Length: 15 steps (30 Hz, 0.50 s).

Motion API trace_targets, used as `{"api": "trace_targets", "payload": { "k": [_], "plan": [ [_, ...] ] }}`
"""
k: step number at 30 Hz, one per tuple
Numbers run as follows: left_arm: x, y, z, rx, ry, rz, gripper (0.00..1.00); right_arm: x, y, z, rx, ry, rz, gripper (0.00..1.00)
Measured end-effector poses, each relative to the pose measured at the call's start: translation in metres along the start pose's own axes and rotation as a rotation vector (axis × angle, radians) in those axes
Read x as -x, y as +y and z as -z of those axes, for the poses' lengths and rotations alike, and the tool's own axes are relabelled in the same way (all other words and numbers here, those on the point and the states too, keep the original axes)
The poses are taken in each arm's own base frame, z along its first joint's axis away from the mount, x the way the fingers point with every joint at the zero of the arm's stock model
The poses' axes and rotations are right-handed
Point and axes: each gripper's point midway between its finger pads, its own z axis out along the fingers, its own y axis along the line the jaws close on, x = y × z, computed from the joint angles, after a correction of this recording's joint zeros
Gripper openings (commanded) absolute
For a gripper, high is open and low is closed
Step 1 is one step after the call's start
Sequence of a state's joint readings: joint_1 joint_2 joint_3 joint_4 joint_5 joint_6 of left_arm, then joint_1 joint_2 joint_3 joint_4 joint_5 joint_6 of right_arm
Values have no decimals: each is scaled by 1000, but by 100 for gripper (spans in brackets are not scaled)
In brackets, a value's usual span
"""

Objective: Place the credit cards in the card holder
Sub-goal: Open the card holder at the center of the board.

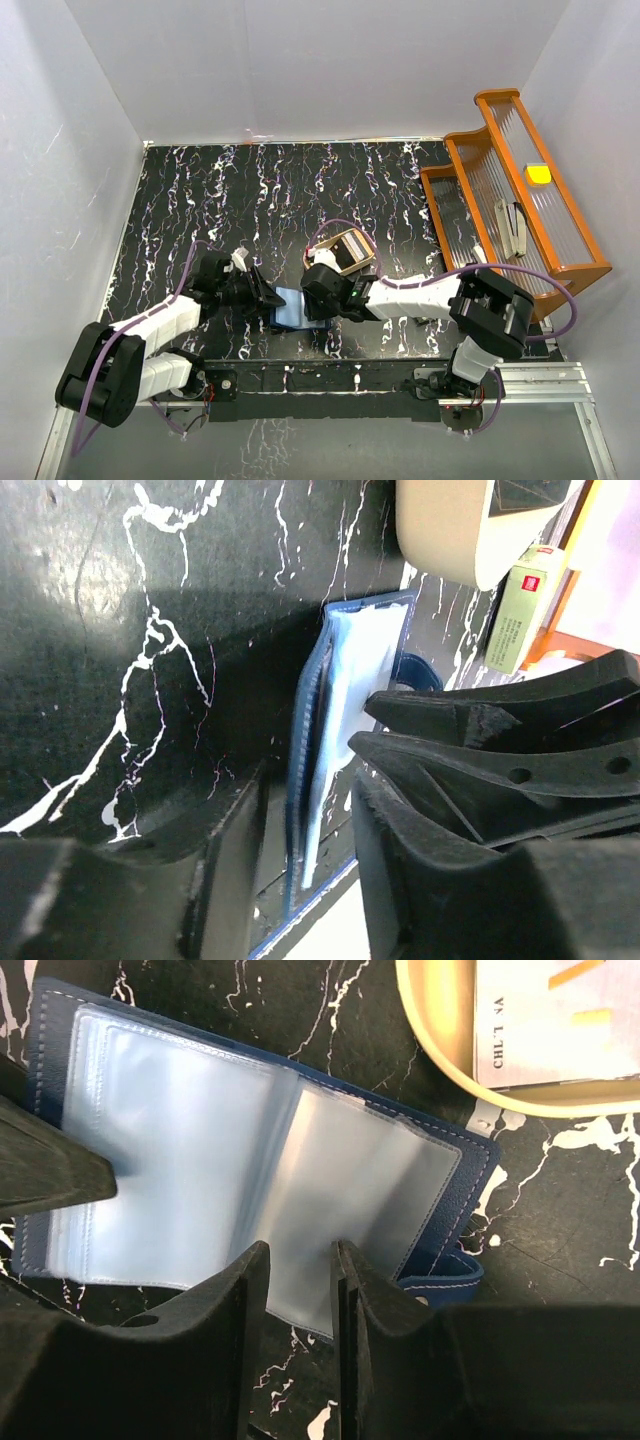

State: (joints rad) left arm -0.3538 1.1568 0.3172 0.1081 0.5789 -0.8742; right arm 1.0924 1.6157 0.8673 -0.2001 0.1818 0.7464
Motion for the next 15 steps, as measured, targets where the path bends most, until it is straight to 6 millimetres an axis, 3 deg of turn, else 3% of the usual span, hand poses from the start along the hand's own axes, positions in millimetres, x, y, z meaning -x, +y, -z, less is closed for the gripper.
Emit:
{"api": "trace_targets", "payload": {
  "k": [6, 9, 12, 15],
  "plan": [
    [5, 1, 0, 16, -17, -23, 44, -4, -3, -4, -5, -3, -12, 29],
    [5, 6, -1, 35, -16, -25, 40, -4, -3, -4, -4, -5, -14, 28],
    [5, 15, -2, 74, -20, -30, 32, -4, -3, -4, -2, -7, -15, 28],
    [6, 23, -1, 114, -30, -41, 13, -4, -3, -4, -2, -7, -15, 28]
  ]
}}
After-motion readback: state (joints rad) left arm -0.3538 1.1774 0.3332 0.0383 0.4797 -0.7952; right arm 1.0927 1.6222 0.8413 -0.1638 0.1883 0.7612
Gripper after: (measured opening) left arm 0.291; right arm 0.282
